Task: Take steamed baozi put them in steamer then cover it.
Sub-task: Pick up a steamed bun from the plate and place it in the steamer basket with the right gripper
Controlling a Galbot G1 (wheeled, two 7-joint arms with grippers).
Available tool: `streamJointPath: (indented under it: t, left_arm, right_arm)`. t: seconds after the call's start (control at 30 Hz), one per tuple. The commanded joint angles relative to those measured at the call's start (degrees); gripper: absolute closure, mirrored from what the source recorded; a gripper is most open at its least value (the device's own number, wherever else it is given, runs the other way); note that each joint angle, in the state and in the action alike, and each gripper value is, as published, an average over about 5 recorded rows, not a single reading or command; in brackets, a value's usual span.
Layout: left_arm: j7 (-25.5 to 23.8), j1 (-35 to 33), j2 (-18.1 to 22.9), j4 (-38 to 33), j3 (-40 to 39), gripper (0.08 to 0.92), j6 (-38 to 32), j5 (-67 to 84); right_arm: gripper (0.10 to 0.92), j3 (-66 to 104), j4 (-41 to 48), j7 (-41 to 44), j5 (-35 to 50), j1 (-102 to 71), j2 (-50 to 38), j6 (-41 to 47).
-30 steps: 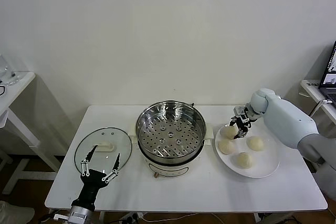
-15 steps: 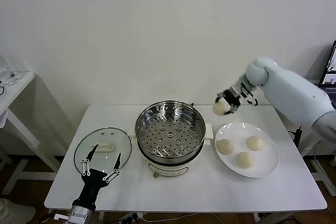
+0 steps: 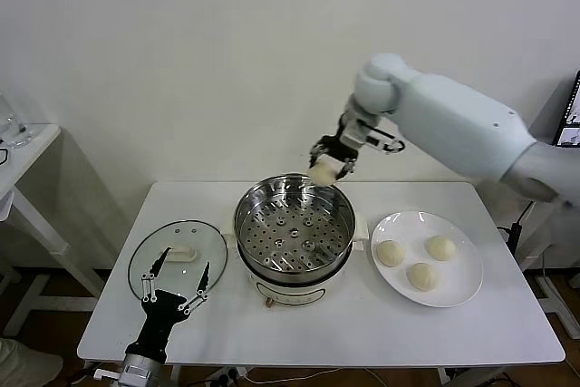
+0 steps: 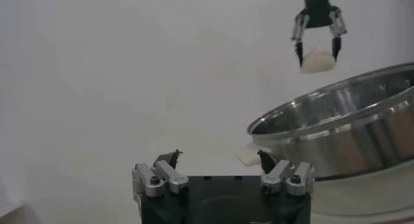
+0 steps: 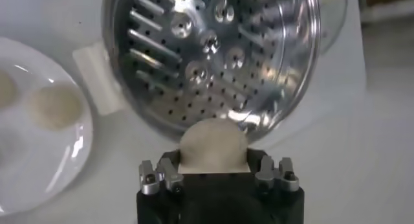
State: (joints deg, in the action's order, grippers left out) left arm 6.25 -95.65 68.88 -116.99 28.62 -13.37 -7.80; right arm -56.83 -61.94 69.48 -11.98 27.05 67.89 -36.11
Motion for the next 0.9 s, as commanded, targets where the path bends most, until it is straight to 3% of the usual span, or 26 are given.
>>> streamJointPath:
  t: [0.03, 0.9]
  left_arm:
    - [0.0, -0.1, 0.0, -0.2, 0.0, 0.177, -0.5, 0.1]
    - [0.4, -0.3, 0.2, 0.2, 0.8, 0.177, -1.0, 0.0]
  right_arm:
    - [0.33, -2.2, 0.2, 1.1, -3.4, -1.2, 7.1, -3.5]
    - [0.31, -0.4, 9.7, -2.0, -12.6, -9.2, 12.0, -1.7]
